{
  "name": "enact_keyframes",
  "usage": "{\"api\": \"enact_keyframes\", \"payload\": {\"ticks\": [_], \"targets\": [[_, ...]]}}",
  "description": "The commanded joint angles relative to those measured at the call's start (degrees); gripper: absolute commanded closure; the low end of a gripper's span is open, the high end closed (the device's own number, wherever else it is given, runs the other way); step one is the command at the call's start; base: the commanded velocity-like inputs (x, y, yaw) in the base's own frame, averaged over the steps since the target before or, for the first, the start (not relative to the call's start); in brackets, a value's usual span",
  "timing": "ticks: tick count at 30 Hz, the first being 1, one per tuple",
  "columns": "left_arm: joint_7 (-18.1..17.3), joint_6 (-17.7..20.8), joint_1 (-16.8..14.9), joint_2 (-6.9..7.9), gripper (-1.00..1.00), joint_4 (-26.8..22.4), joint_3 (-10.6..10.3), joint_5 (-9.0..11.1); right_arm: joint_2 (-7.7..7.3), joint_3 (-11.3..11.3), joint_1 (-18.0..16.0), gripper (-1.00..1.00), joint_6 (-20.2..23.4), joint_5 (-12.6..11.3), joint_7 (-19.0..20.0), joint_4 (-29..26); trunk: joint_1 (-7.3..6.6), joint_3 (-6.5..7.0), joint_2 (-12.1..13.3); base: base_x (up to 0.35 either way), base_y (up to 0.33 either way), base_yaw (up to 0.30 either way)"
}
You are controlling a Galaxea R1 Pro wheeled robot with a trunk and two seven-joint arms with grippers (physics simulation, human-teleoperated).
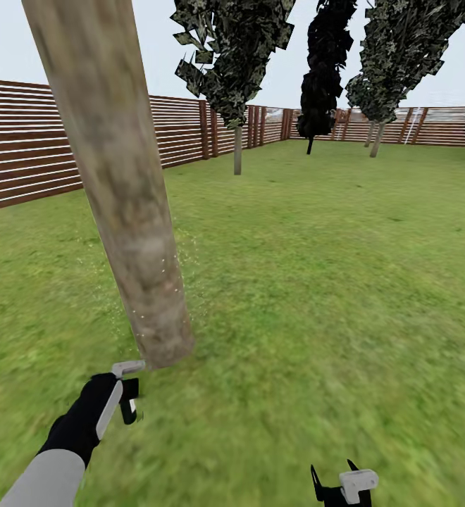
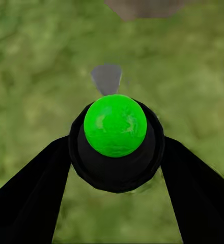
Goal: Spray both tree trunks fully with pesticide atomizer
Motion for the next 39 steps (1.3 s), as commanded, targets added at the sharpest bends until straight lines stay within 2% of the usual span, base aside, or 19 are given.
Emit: {"api": "enact_keyframes", "payload": {"ticks": [1, 3, 4, 5, 6, 8, 11, 19, 26, 29, 33, 39], "targets": [[-0.1, 0.0, 0.1, 1.12, 1.0, -0.3, -0.1, 0.6, 0.0, 0.0, 0.0, -1.0, 0.0, 0.0, 0.0, 0.0, 0.0, 0.0, 0.0, 0.0, 0.0, 0.0], [-0.1, -0.1, 0.1, 1.43, 1.0, -0.7, -0.4, 0.8, 0.0, 0.0, 0.0, -1.0, 0.0, 0.0, 0.0, 0.0, 0.0, 0.0, 0.0, 0.0, 0.0, 0.021], [-0.1, -0.1, 0.1, 0.83, 1.0, -0.8, -0.4, 0.8, 0.0, 0.0, 0.0, -1.0, 0.0, 0.0, 0.0, 0.0, 0.0, 0.0, 0.0, 0.0, 0.0, 0.138], [-0.1, -0.2, 0.1, -0.52, 1.0, -1.0, -0.5, 0.8, 0.0, 0.0, 0.0, -1.0, 0.0, 0.0, 0.0, 0.0, 0.0, 0.0, 0.0, 0.0, 0.0, 0.23], [-0.1, -0.2, 0.1, -1.05, 1.0, -1.4, -0.5, 0.8, 0.0, 0.0, 0.0, -1.0, 0.0, 0.0, 0.0, 0.0, 0.0, 0.0, 0.0, 0.0, 0.0, 0.247], [-0.1, -0.1, 0.1, -3.13, 1.0, -4.6, -0.6, 0.7, 0.0, 0.0, 0.0, -1.0, 0.0, 0.0, 0.0, 0.0, 0.0, 0.0, 0.0, 0.0, -0.105, 0.216], [0.0, 0.0, 0.1, -3.78, 1.0, -6.9, -0.6, 0.6, 0.0, 0.0, 0.0, -1.0, 0.0, 0.0, 0.0, 0.0, 0.0, 0.0, 0.0, 0.0, -0.255, 0.032], [0.3, 0.0, 0.3, -3.38, 1.0, -7.3, -0.8, 0.1, 0.0, 0.0, 0.0, -1.0, 0.0, 0.0, -0.1, 0.0, 0.0, 0.0, 0.0, 0.0, -0.269, 0.019], [0.6, 0.0, 0.4, -2.7, 1.0, -6.3, 0.0, -0.1, 0.0, 0.0, 0.0, -1.0, 0.0, 0.0, -0.1, 0.0, 0.0, 0.0, 0.0, 0.007, -0.27, 0.258], [0.7, 0.1, 0.2, -1.53, 1.0, -6.3, 0.2, -0.2, 0.0, 0.0, 0.0, -1.0, 0.0, 0.0, -0.1, 0.0, 0.0, 0.0, 0.0, 0.128, -0.26, 0.265], [0.7, 3.7, 0.2, -1.01, 1.0, -6.3, -0.2, -0.2, 0.0, 0.0, 0.0, -1.0, 0.0, 0.0, -0.1, 0.0, 0.0, 0.0, 0.0, 0.193, -0.232, 0.049], [0.8, 4.1, 0.3, -1.25, 1.0, -6.2, -0.6, -0.2, 0.0, 0.0, 0.0, -1.0, 0.0, 0.0, -0.1, 0.0, 0.0, 0.0, 0.0, 0.199, -0.229, 0.06]]}}
